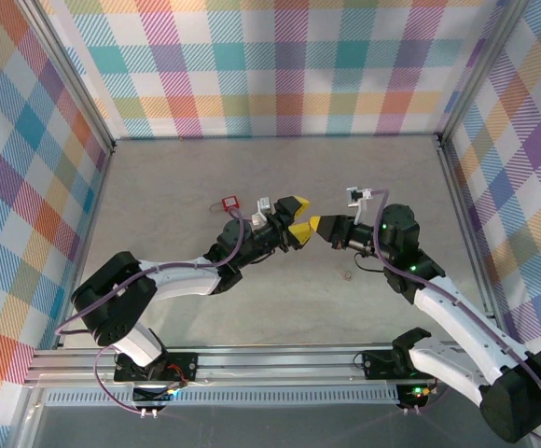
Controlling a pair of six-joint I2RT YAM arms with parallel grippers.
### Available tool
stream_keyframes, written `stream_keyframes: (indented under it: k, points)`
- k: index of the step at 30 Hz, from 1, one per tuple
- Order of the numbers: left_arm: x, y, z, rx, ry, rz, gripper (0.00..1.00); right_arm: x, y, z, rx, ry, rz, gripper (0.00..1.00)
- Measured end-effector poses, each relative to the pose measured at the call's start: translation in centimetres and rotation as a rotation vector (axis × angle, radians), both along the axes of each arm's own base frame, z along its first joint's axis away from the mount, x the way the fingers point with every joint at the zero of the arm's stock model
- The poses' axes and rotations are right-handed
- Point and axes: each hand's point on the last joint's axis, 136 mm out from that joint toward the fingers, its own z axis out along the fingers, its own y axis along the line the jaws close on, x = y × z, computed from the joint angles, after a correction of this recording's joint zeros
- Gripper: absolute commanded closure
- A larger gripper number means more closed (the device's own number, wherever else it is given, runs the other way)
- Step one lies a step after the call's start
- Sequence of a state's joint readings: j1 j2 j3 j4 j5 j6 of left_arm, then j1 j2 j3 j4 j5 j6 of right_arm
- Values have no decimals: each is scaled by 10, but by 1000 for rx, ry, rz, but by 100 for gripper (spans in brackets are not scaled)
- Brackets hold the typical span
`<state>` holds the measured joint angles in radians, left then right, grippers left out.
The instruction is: Unlock with the key
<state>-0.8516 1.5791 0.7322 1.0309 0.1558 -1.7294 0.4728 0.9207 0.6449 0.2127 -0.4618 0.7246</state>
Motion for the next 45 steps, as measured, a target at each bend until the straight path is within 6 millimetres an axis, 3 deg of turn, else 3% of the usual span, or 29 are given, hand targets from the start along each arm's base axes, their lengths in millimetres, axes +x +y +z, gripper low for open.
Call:
stream_keyframes:
  k: [3,9,17,22,45]
  points:
    - [-5,-4,1,-17,20,-16,23,3,1,2,27,-28,-11,100]
    - [-14,-13,11,-78,36,-48,24,8,9,-15,41,-19,-16,100]
    - [-10,-11,14,-110,53,-25,48,-3,12,-10,73,-63,-6,100]
    - [-9,-10,13,-108,53,-18,58,-13,5,-10,83,-82,-14,100]
    - [5,0,12,-85,23,23,79,-24,-3,-14,54,-81,-18,100]
